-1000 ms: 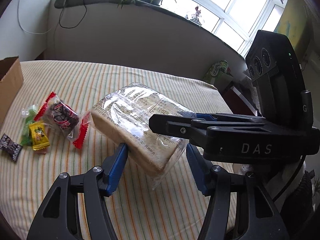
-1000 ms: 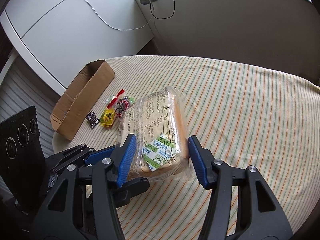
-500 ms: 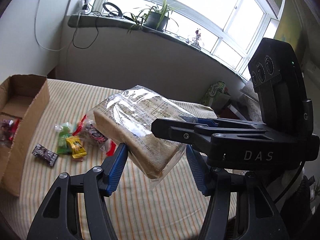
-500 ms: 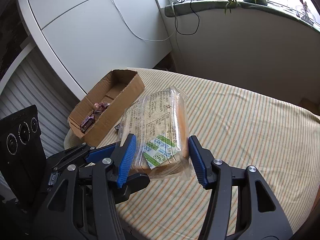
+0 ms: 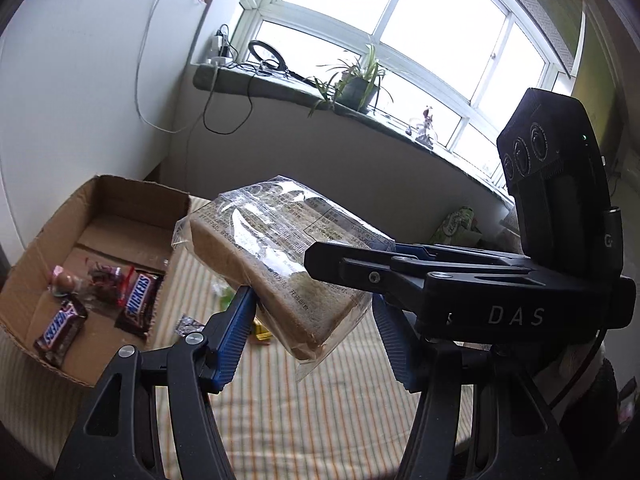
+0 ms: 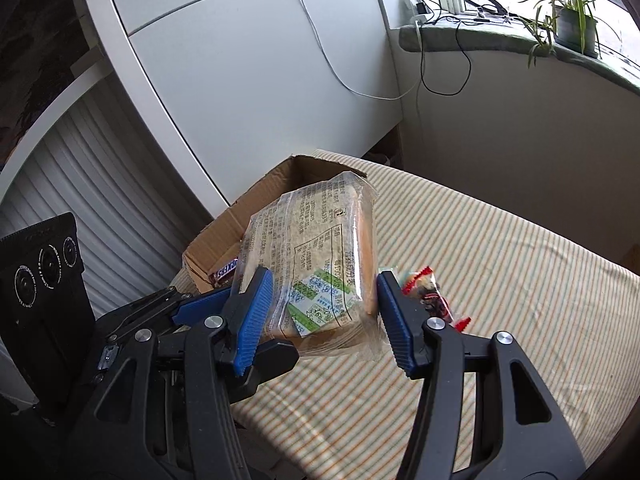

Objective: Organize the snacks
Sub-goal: 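Lift the bread loaf with the right tool and carry it over the box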

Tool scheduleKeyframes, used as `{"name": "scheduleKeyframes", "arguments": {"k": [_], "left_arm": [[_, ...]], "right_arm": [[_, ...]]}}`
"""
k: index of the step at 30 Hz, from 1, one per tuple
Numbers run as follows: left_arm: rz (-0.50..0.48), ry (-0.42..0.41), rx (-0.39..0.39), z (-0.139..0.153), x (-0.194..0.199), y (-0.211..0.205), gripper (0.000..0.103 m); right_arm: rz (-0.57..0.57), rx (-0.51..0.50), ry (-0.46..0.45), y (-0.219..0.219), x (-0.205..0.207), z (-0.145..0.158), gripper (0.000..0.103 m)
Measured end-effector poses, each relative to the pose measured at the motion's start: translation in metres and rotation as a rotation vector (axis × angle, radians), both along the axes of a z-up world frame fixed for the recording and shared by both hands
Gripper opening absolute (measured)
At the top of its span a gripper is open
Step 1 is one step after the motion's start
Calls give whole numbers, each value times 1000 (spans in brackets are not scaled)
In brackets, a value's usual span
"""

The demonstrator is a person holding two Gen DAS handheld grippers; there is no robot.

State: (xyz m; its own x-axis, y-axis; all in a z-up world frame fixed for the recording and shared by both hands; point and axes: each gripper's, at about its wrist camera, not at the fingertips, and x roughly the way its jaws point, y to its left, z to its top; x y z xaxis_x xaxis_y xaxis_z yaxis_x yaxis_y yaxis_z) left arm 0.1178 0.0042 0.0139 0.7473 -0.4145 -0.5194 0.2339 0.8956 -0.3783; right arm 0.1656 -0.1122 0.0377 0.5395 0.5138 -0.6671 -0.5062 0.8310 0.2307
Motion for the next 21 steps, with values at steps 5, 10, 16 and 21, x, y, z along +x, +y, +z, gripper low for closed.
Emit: {"name": "scheduleKeyframes", "arguments": {"k": [5,10,16,21], "left_arm": [[50,-9,2,2,1,33,59],[96,-3,11,-2,2,64,59],[144,23,11,-13,9,95,59],[166,54,11,-23,13,112,59]], "right_arm": [[39,13,5,37,14,-2,56],[79,14,17,69,27,-11,56],[111,3,45,103,40,-29,56],[132,1,70,123,46,-43,56]]}}
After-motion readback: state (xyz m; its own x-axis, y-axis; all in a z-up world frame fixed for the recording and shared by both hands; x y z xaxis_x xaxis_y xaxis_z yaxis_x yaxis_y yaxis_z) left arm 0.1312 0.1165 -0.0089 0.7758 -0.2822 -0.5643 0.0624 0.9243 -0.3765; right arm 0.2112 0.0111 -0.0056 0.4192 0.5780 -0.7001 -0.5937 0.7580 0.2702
